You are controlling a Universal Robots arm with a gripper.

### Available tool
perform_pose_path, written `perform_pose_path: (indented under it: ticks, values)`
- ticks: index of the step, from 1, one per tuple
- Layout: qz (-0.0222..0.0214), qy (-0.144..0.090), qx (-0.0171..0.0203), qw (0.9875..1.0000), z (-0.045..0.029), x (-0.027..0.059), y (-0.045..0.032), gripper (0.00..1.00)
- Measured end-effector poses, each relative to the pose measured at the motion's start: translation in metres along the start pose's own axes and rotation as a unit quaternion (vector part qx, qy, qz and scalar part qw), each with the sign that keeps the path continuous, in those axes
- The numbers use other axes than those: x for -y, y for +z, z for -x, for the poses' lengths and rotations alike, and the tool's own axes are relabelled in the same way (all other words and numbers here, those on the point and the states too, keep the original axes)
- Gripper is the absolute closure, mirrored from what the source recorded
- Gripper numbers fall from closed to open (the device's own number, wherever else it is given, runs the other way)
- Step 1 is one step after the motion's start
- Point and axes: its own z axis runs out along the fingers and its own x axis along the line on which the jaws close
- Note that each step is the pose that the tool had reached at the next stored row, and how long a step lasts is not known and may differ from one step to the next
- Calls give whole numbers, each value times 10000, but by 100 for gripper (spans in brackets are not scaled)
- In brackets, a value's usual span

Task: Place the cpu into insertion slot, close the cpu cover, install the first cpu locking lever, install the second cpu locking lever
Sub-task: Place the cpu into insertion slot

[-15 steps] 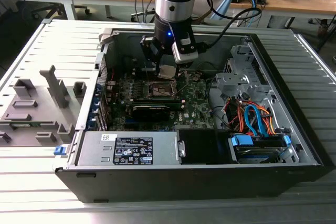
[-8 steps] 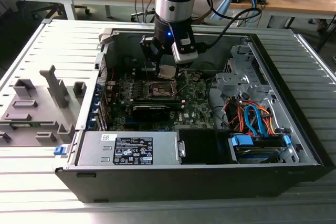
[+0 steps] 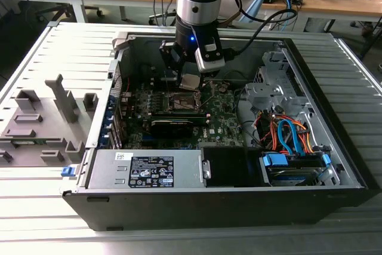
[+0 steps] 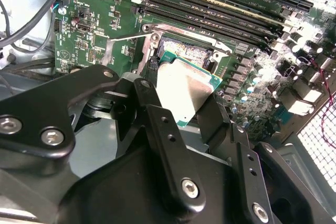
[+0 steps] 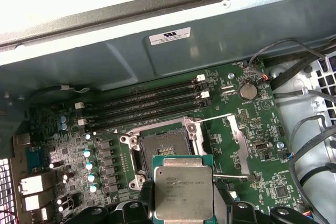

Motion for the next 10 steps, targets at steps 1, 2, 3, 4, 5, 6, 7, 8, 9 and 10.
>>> perform_pose_path:
  ticks: [1, 2, 3, 4, 5, 6, 7, 8, 9, 10]
  values:
    - [0, 3, 0, 10000, 0, 0, 0, 46]
    - [0, 5, 0, 10000, 0, 0, 0, 46]
    - [0, 7, 1, 10000, 0, 0, 0, 46]
    - [0, 9, 1, 10000, 0, 0, 0, 46]
    - [0, 12, 1, 10000, 0, 0, 0, 46]
    - [0, 15, 1, 10000, 0, 0, 0, 46]
    - [0, 17, 2, 10000, 0, 0, 0, 46]
    - [0, 23, 2, 10000, 0, 0, 0, 46]
    - [0, 28, 3, 10000, 0, 0, 0, 46]
    - [0, 30, 3, 10000, 0, 0, 0, 46]
